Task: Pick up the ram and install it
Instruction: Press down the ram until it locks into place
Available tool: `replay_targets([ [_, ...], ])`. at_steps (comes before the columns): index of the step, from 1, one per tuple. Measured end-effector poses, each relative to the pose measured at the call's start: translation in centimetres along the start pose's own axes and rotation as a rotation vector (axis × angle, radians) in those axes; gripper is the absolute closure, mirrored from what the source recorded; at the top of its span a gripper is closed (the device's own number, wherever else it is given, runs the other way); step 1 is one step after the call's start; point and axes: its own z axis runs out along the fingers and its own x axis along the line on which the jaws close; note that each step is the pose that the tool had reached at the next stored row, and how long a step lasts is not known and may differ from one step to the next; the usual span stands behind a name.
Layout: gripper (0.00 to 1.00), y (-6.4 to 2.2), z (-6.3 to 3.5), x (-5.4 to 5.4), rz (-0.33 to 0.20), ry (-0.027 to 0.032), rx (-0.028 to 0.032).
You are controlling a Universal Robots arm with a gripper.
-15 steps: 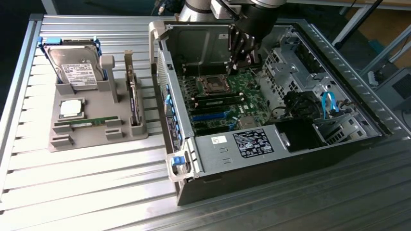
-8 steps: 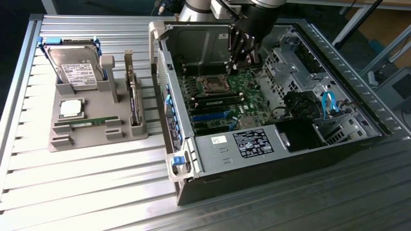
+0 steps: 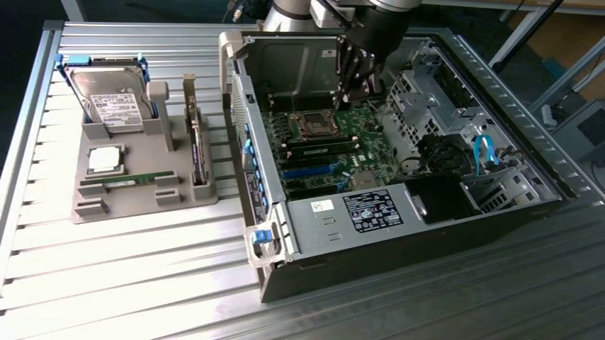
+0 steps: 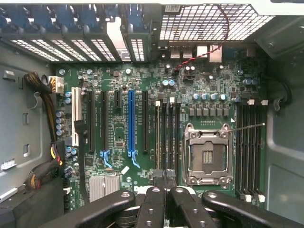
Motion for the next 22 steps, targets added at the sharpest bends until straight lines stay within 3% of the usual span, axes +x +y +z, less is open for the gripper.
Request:
replay_targets([
  [22, 0.9, 0.0, 0.08, 0.0, 0.18, -0.0024, 0.0013],
])
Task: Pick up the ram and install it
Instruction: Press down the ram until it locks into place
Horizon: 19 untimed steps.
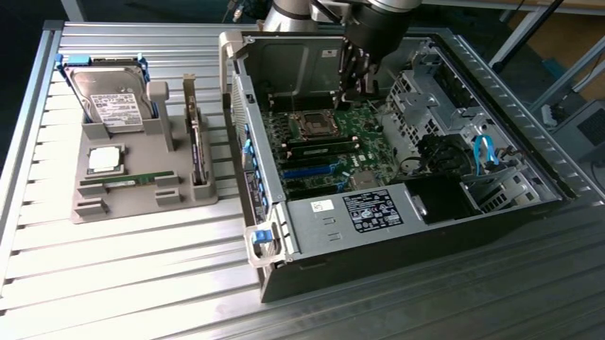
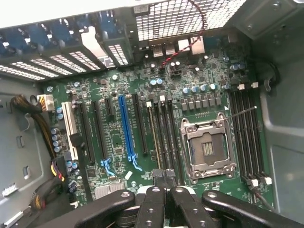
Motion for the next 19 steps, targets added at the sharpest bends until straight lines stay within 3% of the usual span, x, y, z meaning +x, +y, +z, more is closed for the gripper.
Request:
replay_targets([
  [19, 0.9, 0.0, 0.06, 0.0, 0.211, -0.0029, 0.0016],
])
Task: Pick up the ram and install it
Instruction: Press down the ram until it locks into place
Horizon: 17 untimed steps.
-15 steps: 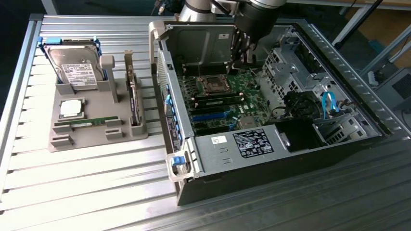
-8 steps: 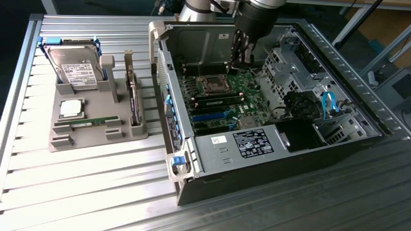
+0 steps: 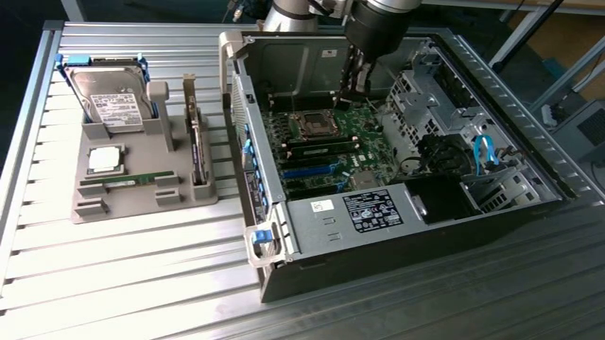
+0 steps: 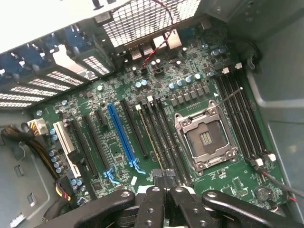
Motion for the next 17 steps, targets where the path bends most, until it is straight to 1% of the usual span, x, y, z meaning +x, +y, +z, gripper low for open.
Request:
replay_targets([
  [1, 0.9, 0.0, 0.0, 0.0, 0.016, -0.0003, 0.0001],
  [2, 0.9, 0.0, 0.01, 0.0, 0.044, -0.0007, 0.0003],
  [4, 0.9, 0.0, 0.01, 0.0, 0.064, -0.001, 0.0005],
  [7, 0.9, 0.0, 0.02, 0.0, 0.117, -0.0017, 0.0009],
  [14, 0.9, 0.0, 0.02, 0.0, 0.192, -0.0027, 0.0014],
  [17, 0.9, 0.0, 0.02, 0.0, 0.217, -0.003, 0.0016],
])
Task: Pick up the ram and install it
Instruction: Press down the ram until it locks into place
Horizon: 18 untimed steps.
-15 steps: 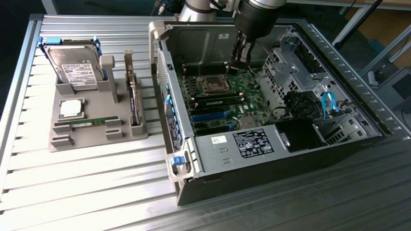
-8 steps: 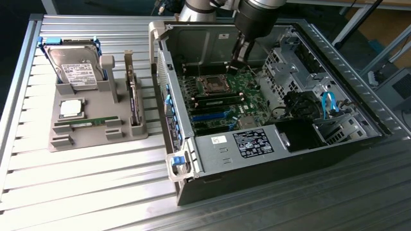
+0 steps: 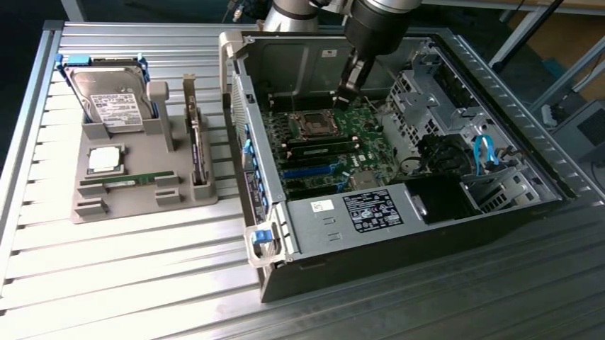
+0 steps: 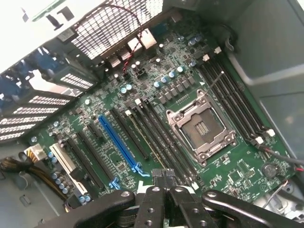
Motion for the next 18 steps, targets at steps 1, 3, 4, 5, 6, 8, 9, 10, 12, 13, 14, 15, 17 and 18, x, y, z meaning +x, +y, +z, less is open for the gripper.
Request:
replay_targets([
  [1, 0.9, 0.0, 0.0, 0.0, 0.01, -0.0001, 0.0001],
  [3, 0.9, 0.0, 0.0, 0.0, 0.026, -0.0004, 0.0002],
  [4, 0.9, 0.0, 0.0, 0.0, 0.033, -0.0005, 0.0003],
  [5, 0.9, 0.0, 0.0, 0.0, 0.04, -0.0006, 0.0003],
  [6, 0.9, 0.0, 0.0, 0.0, 0.053, -0.0008, 0.0004],
  [8, 0.9, 0.0, 0.0, 0.0, 0.081, -0.0011, 0.0006],
  [9, 0.9, 0.0, 0.0, 0.0, 0.091, -0.0012, 0.0007],
  [10, 0.9, 0.0, 0.0, 0.0, 0.099, -0.0014, 0.0007],
  [12, 0.9, 0.0, 0.0, 0.0, 0.116, -0.0016, 0.0009],
  [13, 0.9, 0.0, 0.0, 0.0, 0.125, -0.0017, 0.0009],
  [14, 0.9, 0.0, 0.0, 0.0, 0.132, -0.0019, 0.001],
  [15, 0.9, 0.0, 0.0, 0.0, 0.143, -0.002, 0.0011],
  [17, 0.9, 0.0, 0.0, 0.0, 0.16, -0.0022, 0.0012],
  [18, 0.9, 0.0, 0.0, 0.0, 0.174, -0.0024, 0.0013],
])
